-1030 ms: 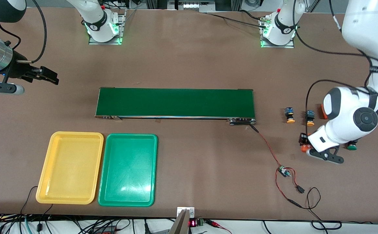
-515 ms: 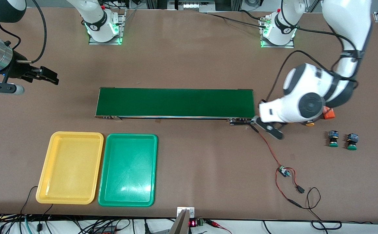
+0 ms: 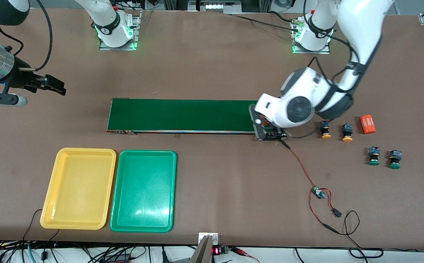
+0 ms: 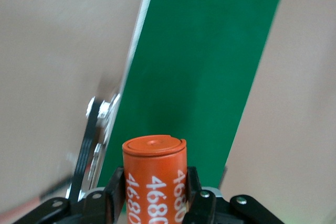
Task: Sort buttons by color to trays
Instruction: 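Carry the orange cell with the left gripper onto the conveyor belt, then move the left gripper back over the yellow-capped buttons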
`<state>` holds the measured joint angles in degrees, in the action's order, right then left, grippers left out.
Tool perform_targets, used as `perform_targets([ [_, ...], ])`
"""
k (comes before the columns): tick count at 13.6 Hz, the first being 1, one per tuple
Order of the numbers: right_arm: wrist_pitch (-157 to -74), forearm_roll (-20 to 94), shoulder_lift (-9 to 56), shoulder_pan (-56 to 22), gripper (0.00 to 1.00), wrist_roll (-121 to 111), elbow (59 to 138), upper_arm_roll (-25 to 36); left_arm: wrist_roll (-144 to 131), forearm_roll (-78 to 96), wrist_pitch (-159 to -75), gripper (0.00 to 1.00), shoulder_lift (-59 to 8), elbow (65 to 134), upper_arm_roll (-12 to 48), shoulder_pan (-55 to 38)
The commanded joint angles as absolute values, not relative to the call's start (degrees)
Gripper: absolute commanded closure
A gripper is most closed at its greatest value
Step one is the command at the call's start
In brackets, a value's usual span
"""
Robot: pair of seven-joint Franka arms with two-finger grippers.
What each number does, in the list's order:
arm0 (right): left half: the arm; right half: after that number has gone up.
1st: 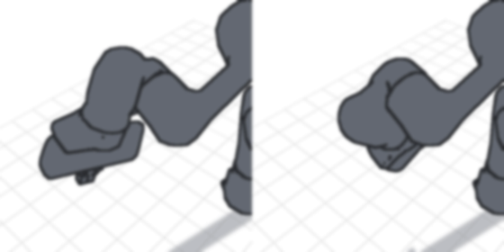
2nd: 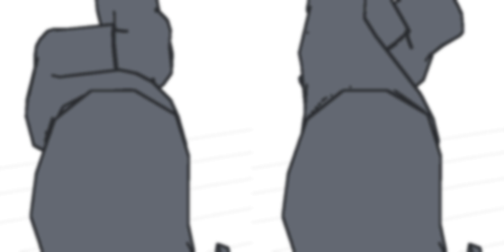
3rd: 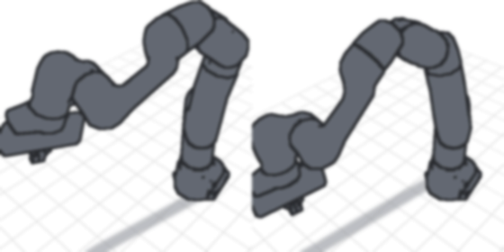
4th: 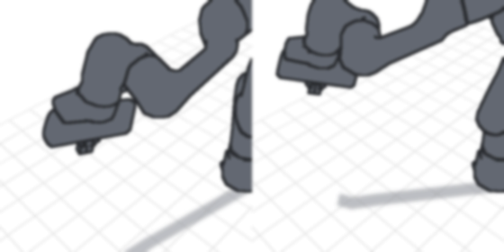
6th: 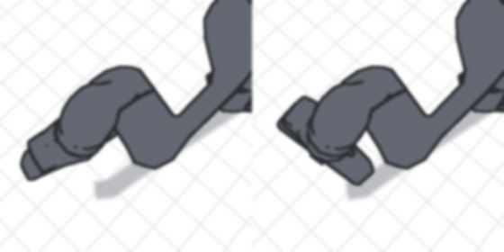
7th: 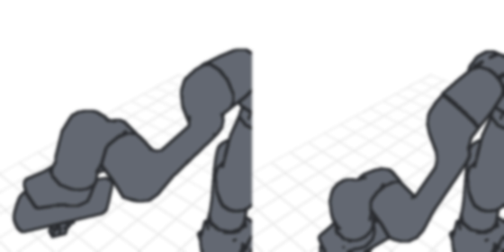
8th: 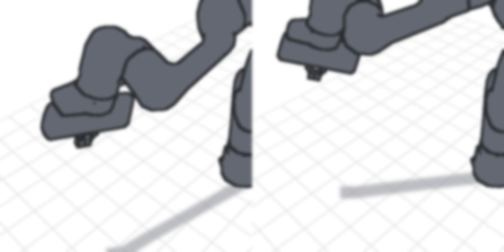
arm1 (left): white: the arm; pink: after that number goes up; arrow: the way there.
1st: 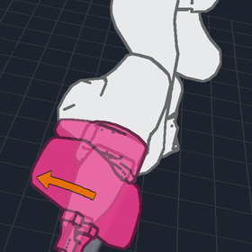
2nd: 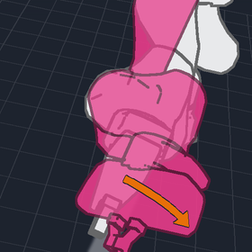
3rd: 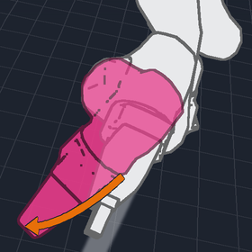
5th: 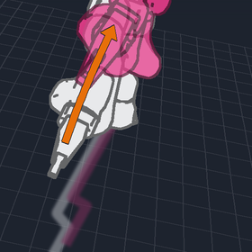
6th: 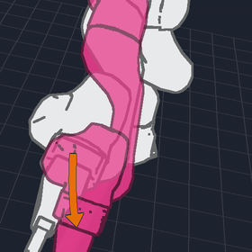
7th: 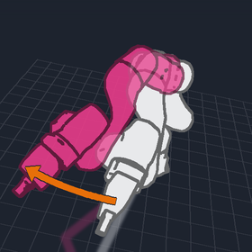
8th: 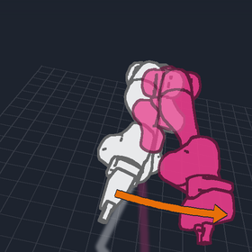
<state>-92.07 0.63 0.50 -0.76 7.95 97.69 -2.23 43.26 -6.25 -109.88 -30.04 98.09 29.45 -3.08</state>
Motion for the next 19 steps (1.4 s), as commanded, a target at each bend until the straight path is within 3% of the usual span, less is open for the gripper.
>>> perform_targets([
  [1,-92.3,1.2,0.7,-0.7,0.0,8.5,97.3,-2.3,47.2,-8.6,-113.0,0.82,-30.3,100.3,29.4,-6.7],
  [4,-92.2,1.2,0.7,-0.7,0.0,8.5,97.4,-2.3,47.3,-12.2,-117.8,0.8,-30.1,103.8,29.5,-7.2],
  [5,-92.2,1.2,0.7,-0.7,0.0,8.5,97.4,-2.3,47.3,-12.6,-119.3,0.68,-30.1,104.6,29.5,-6.9],
  [6,-92.2,1.2,0.7,-0.7,0.0,8.5,97.4,-2.3,47.4,-12.9,-119.5,0.01,-30.1,104.8,29.5,-6.9],
  [12,-92.2,1.3,0.7,-0.8,0.0,8.5,97.4,-2.3,43.4,-12.0,-113.7,0.0,-24.4,103.9,29.5,-5.3],
  [19,-92.2,1.3,0.7,-0.8,0.0,8.5,97.4,-2.3,26.1,-9.9,-97.8,0.0,-23.5,93.6,29.1,6.6],
])
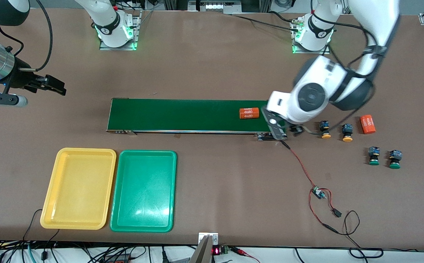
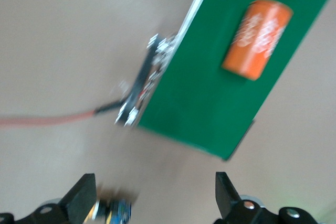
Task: Sort buttons by color to trays
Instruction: 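Move the left gripper back over the yellow-capped buttons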
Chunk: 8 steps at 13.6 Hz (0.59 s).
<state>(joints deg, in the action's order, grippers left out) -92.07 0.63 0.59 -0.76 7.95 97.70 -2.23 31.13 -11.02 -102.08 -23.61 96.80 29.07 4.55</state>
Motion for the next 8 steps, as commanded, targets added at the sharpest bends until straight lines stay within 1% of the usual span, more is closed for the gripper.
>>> perform_targets([
  [1,-92.2,1.3,0.8,-0.8,0.0,8.6,97.4,-2.3,22.1,-9.9,-97.3,0.0,-23.6,93.1,28.9,8.2],
  [5,-92.3,1.3,0.8,-0.9,0.0,8.6,97.3,-2.4,4.6,-10.7,-97.6,0.0,-25.0,93.6,28.0,14.0],
  [7,-92.5,1.4,0.8,-1.0,0.0,8.6,97.4,-2.4,1.6,-11.0,-97.7,0.0,-25.3,95.5,27.7,15.0],
  [8,-92.5,1.4,0.8,-1.1,0.0,8.6,97.5,-2.5,1.6,-14.4,-98.1,0.0,-26.0,96.5,27.6,14.9],
])
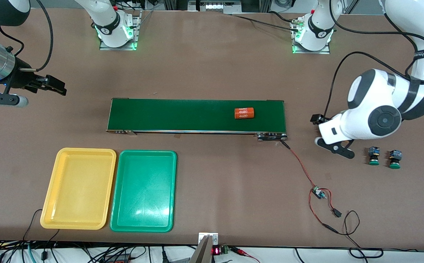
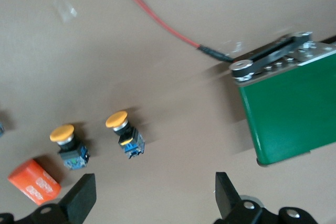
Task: Sort buttons by color to trays
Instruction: 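Move the left gripper back over the yellow-capped buttons, then grasp a yellow button with the left gripper while the right gripper approaches the belt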
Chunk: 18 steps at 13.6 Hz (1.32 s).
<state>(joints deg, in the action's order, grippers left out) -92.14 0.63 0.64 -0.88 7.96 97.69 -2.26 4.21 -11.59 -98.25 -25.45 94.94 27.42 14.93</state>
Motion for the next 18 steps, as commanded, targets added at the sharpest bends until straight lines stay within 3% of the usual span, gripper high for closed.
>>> perform_targets([
  [1,-92.5,1.4,0.8,-1.5,0.0,8.5,97.5,-2.4,2.1,-20.0,-97.7,0.0,-26.7,96.9,27.8,14.6],
  [5,-92.9,1.5,1.1,-1.5,0.0,8.0,97.6,-2.4,2.1,-21.8,-94.4,0.0,-29.7,91.5,27.8,16.5],
  [8,-92.9,1.6,0.9,-1.7,0.0,7.6,97.6,-2.3,-5.8,-18.4,-93.9,0.0,-29.9,94.0,27.8,17.0],
  [12,-96.0,3.6,-1.5,-1.8,0.0,7.7,102.3,-2.4,-14.1,-18.0,-109.4,0.0,-27.9,107.7,27.8,19.5],
  [18,-109.3,7.2,-11.1,-1.5,0.0,11.3,119.5,-5.7,-13.3,-18.2,-124.1,0.08,-28.6,116.9,27.4,22.7],
])
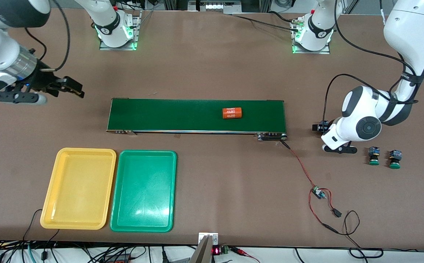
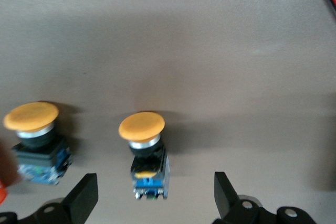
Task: Sort buttons by color to trays
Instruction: 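Grasp a yellow button with the left gripper while the right gripper approaches the belt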
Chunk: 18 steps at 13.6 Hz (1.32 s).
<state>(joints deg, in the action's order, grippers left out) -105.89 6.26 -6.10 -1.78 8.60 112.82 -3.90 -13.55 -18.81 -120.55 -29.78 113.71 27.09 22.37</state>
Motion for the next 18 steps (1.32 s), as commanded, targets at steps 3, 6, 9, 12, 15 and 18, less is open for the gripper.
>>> perform_targets([
  [3,-113.3,7.2,-15.0,0.6,0.0,18.6,126.3,-12.9,-13.3,-18.6,-125.2,0.27,-29.9,117.3,27.3,23.6],
  [6,-114.6,7.2,-15.6,7.1,0.0,28.4,126.9,-25.3,-13.4,-18.6,-125.1,0.52,-30.8,117.2,27.2,23.7],
  [9,-117.1,7.2,-15.1,7.2,0.0,29.2,128.2,-29.9,-13.9,-18.6,-124.7,0.62,-30.6,117.1,27.2,23.7],
  [12,-120.7,8.2,-13.9,7.2,0.0,29.4,129.9,-31.8,-14.5,-18.5,-122.8,0.81,-30.2,116.4,27.3,23.7],
  [15,-123.1,13.9,-11.3,7.0,0.0,29.5,129.9,-31.8,-21.4,-17.8,-110.4,0.81,-27.9,110.7,33.5,23.1],
  [18,-126.8,13.9,-8.6,5.7,0.0,32.7,130.0,-31.8,-27.1,-17.8,-104.9,0.81,-27.9,107.2,42.4,23.1],
])
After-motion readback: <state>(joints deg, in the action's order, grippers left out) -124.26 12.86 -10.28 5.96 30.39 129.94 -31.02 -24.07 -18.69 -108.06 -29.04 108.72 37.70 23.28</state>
